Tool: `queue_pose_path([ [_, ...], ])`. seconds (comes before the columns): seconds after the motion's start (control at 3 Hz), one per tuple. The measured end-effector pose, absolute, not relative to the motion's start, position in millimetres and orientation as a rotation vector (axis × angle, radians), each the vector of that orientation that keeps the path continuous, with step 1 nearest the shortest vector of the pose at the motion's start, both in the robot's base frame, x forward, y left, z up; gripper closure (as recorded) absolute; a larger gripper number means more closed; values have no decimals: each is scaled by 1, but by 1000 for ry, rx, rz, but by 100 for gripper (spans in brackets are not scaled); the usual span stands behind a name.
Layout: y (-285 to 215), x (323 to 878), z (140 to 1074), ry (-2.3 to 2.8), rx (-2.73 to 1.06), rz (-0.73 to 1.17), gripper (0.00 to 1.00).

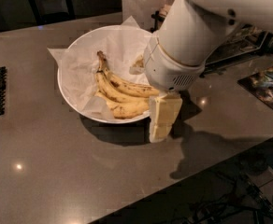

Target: Pick banana from white bowl

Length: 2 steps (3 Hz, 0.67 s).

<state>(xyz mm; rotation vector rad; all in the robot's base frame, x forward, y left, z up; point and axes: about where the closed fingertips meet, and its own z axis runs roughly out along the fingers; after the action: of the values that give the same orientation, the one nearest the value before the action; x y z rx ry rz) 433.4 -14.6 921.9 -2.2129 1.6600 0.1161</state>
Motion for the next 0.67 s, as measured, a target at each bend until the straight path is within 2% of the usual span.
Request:
queue_pose_path([
  [0.33,0,454,935,1530,-2172,170,1],
  [0.67,6,482,938,1500,-2097,233,1],
])
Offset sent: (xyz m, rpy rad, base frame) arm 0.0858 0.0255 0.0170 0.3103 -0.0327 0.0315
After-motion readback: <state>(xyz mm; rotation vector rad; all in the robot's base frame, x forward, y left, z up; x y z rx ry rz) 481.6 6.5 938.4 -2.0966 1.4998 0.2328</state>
